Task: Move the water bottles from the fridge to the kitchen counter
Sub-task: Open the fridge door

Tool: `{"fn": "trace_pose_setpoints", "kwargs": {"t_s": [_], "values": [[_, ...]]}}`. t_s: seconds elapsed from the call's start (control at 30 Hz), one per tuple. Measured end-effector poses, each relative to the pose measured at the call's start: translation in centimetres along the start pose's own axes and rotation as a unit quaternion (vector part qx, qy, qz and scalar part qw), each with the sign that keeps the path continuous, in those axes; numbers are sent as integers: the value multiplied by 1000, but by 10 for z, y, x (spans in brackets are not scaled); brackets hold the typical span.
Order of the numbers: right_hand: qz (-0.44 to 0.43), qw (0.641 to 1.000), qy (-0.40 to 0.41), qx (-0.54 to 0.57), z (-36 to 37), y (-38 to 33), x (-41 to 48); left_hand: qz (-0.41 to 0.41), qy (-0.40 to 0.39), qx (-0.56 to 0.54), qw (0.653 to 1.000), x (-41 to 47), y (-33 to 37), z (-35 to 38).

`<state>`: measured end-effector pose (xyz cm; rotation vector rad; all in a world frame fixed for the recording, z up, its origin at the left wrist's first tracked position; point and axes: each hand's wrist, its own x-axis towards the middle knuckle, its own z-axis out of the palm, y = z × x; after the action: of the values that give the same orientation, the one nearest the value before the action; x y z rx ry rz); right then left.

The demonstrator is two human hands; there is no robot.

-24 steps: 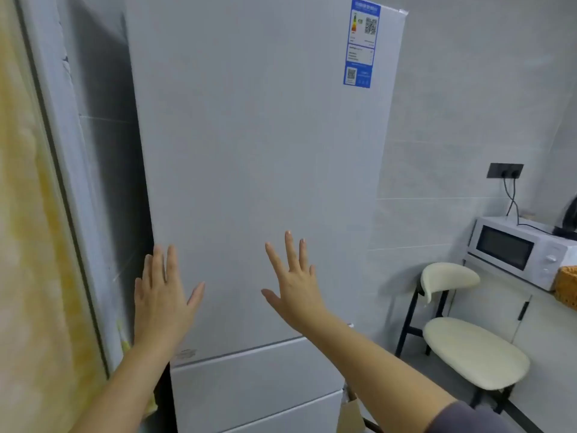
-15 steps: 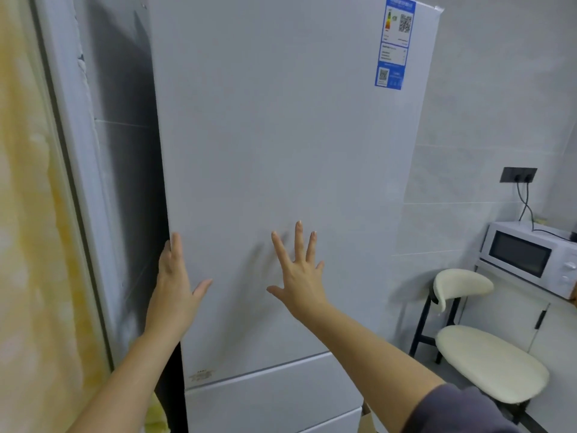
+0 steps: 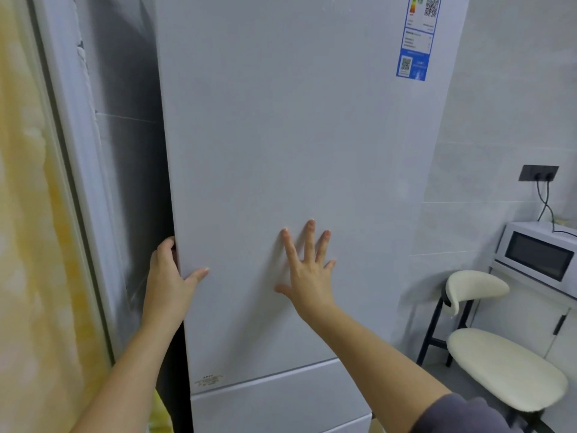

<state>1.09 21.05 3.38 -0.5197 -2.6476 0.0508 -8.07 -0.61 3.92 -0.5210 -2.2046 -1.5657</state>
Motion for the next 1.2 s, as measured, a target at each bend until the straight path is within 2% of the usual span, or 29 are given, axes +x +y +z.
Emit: {"fn": "trace_pose_setpoints", "kwargs": {"t_s": [0.23, 0.43, 0.67, 0.8, 1.03, 1.2], "values": [[-12, 1000, 0, -8, -7, 8, -11, -6, -3, 4, 1000, -19, 9, -8], [-42, 999, -4, 29, -22, 22, -38, 13, 22, 10, 1000, -64, 28, -20], [-74, 991, -26, 111, -31, 18, -84, 71, 86, -53, 992, -65, 99, -54], [-91, 977, -36, 192, -33, 11, -109, 87, 56, -16, 995, -65, 123, -67], [-98, 968, -75, 217, -36, -8, -140, 60, 20, 7, 998, -82, 141, -76], [-75, 963, -89, 245, -44, -13, -159, 111, 32, 41, 993, -106, 153, -76]]}}
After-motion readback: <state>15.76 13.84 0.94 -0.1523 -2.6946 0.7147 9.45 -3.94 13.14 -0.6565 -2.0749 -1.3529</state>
